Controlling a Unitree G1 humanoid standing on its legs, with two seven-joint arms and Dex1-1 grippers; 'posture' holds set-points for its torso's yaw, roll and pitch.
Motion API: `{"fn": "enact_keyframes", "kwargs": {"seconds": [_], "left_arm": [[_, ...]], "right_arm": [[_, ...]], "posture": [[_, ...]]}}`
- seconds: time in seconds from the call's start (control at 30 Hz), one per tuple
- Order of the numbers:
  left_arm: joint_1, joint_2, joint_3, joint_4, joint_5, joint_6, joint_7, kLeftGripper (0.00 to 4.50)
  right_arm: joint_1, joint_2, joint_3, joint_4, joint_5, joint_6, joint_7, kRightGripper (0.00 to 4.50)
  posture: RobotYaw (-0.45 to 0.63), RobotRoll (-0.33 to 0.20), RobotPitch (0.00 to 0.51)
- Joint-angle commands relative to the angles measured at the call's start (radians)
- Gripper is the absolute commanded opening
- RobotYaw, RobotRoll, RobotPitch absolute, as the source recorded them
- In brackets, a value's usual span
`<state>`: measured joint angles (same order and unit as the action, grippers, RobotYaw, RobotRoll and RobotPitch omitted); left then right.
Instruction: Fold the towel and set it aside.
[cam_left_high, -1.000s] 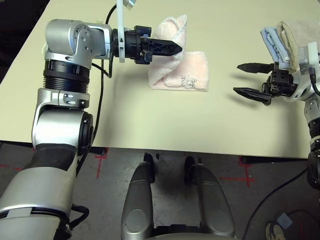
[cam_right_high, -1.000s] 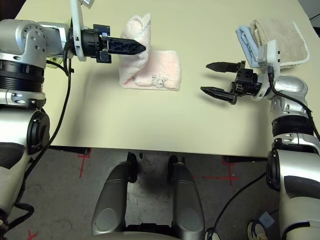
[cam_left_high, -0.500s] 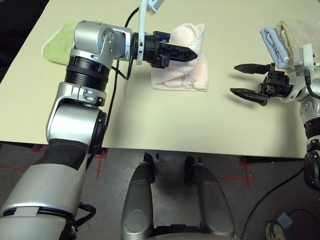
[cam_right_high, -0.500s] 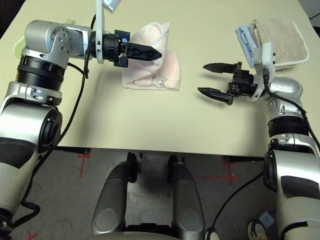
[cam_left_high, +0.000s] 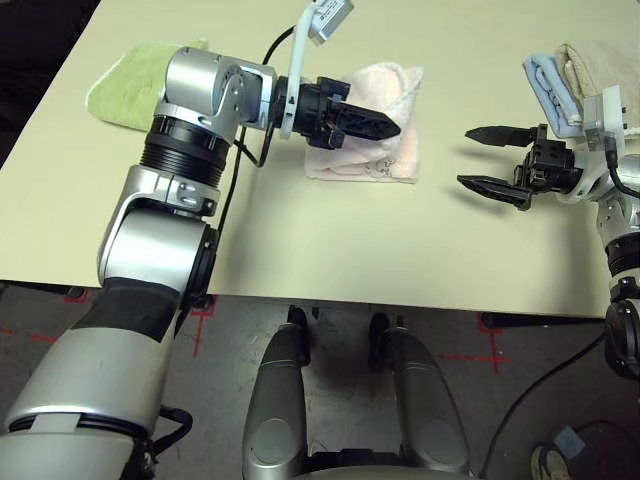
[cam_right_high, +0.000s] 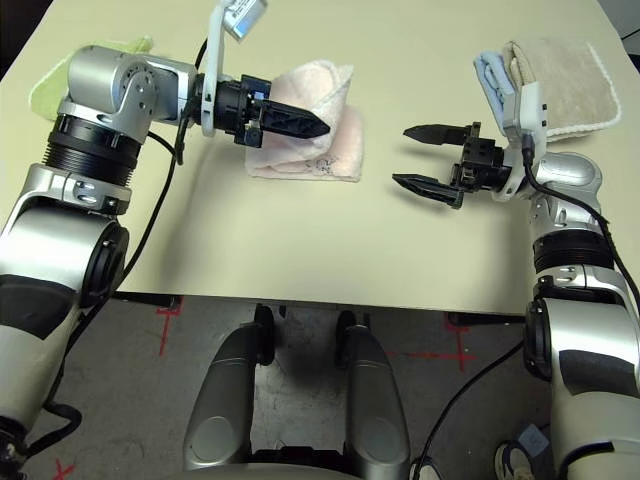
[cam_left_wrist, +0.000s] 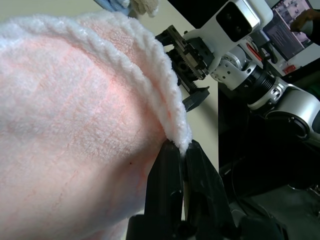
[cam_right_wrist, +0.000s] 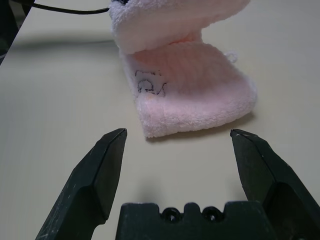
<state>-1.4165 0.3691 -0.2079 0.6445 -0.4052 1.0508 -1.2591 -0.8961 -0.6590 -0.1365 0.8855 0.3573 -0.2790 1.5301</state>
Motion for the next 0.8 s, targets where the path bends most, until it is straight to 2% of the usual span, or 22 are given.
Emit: {"fn": "enact_keyframes", "kwargs": {"seconds": [0.03,0.13,0.17,0.2,0.37,0.47,0.53,0.67,0.8], "left_arm": [[0.006,-0.013,-0.013,0.0,0.013,-0.005,-0.001,0.03],[0.014,-0.019,-0.005,0.0,0.023,-0.03,0.014,0.03],[0.016,-0.022,0.008,-0.002,0.018,-0.033,0.02,0.51],[0.018,-0.021,0.018,-0.008,0.013,-0.036,0.022,0.67],[0.029,-0.011,0.063,-0.031,0.0,-0.067,0.035,2.54],[0.035,0.022,0.087,-0.073,-0.025,-0.028,0.018,3.68],[0.049,0.069,0.087,-0.126,-0.045,0.005,-0.015,4.48],[0.094,0.166,0.105,-0.209,-0.067,-0.002,-0.043,4.48],[0.216,0.255,0.137,-0.243,-0.019,-0.25,-0.089,4.48]], "right_arm": [[0.011,-0.005,-0.003,-0.014,-0.01,-0.008,0.0,4.5],[0.01,-0.005,-0.003,-0.014,-0.011,-0.007,-0.004,4.5],[0.01,-0.005,-0.003,-0.013,-0.011,-0.006,-0.005,4.5],[0.009,-0.005,-0.002,-0.012,-0.012,-0.006,-0.005,4.5],[0.002,-0.002,-0.002,-0.01,-0.014,-0.005,-0.007,4.5],[-0.003,-0.001,-0.003,-0.006,-0.015,-0.007,-0.006,4.5],[-0.007,-0.001,-0.003,0.0,-0.017,-0.009,-0.006,4.5],[-0.021,0.007,-0.006,0.009,-0.015,-0.012,-0.008,4.5],[-0.046,0.033,-0.016,0.011,0.005,0.015,-0.02,4.5]], "posture": [[0.0,0.0,0.349],[0.0,0.0,0.35],[0.01,0.0,0.349],[0.01,0.0,0.349],[0.01,0.0,0.35],[0.01,0.0,0.35],[0.02,0.0,0.349],[0.02,0.0,0.348],[0.03,0.0,0.348]]}}
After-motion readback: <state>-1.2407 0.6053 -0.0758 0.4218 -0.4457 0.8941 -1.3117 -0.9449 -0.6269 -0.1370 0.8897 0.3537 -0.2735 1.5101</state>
